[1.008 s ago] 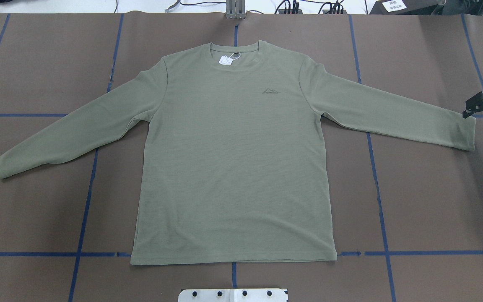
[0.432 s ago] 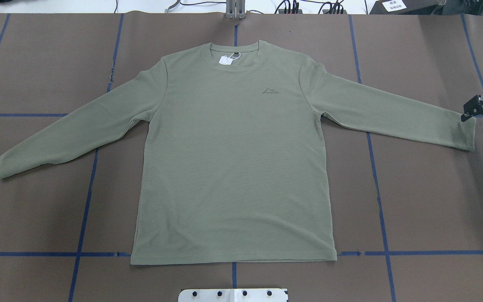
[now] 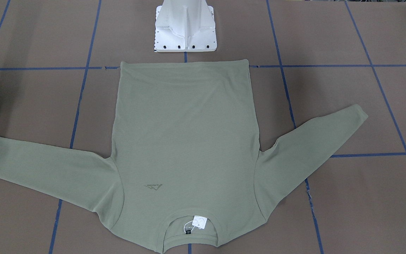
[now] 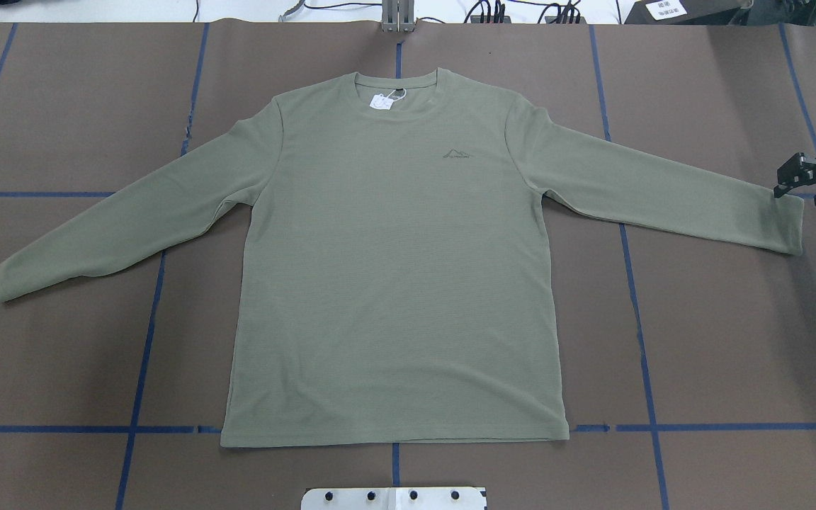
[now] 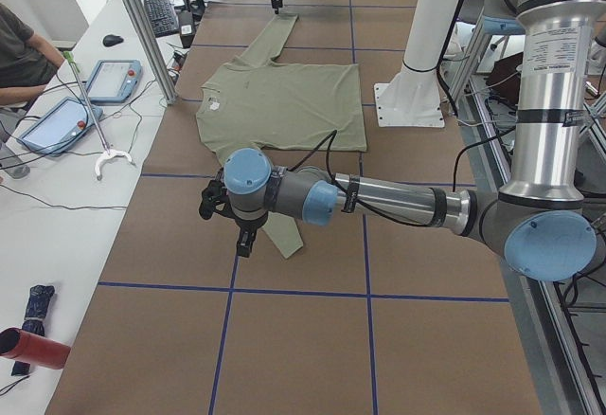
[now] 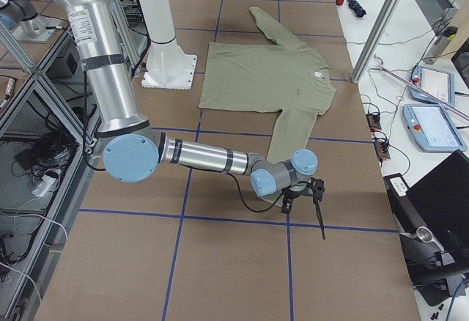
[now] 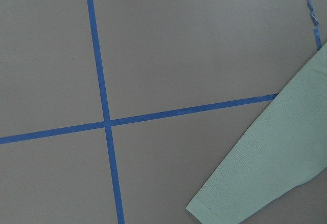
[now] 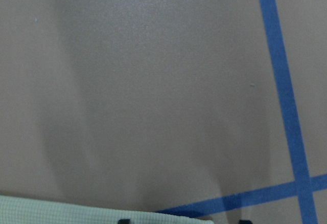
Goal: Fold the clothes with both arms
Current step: 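Close the right gripper on the olive shirt's sleeve cuff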
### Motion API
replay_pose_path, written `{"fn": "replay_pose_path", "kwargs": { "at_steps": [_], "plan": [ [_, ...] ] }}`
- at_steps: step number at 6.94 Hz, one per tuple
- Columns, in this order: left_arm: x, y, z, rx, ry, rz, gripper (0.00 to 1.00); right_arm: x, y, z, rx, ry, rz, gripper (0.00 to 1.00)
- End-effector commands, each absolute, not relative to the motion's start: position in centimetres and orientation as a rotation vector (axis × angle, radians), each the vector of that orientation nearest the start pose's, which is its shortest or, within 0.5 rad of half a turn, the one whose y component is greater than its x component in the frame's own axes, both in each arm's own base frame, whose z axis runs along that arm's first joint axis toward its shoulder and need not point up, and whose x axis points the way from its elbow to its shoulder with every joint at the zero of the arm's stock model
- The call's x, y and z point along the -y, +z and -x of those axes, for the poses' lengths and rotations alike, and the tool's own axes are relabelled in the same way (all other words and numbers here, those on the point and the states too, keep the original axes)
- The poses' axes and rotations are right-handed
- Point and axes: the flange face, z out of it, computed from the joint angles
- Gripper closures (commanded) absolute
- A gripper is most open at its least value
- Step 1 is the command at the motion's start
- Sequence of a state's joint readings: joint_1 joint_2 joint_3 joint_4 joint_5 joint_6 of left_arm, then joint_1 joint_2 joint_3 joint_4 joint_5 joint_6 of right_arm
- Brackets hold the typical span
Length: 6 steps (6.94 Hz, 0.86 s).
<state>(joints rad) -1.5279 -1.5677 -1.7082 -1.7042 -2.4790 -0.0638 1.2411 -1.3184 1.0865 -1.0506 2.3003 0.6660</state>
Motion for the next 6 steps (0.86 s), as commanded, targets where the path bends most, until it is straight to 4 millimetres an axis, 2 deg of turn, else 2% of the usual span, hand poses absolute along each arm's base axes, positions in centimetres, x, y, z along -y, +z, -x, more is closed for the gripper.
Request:
{"fn": "replay_pose_path", "kwargs": {
  "at_steps": [1,2,3,5,6],
  "plan": [
    [50.2,56.6,3.3,-0.916,0.104,-0.204,0.00,59.4,71.1,13.2,0.765,0.218,0.111,0.50],
    [50.2,56.6,3.3,-0.914,0.103,-0.204,0.00,59.4,71.0,13.2,0.765,0.245,0.123,0.72],
    [50.1,56.6,3.4,-0.916,0.102,-0.204,0.00,59.5,70.6,13.3,0.767,0.269,0.127,1.00],
    [50.1,56.1,3.4,-0.916,0.105,-0.212,0.00,59.6,70.0,13.3,0.777,0.266,0.118,1.00],
    [50.1,55.6,3.4,-0.916,0.106,-0.219,0.00,59.7,66.5,13.1,0.825,0.242,0.069,1.00]
  ]
}}
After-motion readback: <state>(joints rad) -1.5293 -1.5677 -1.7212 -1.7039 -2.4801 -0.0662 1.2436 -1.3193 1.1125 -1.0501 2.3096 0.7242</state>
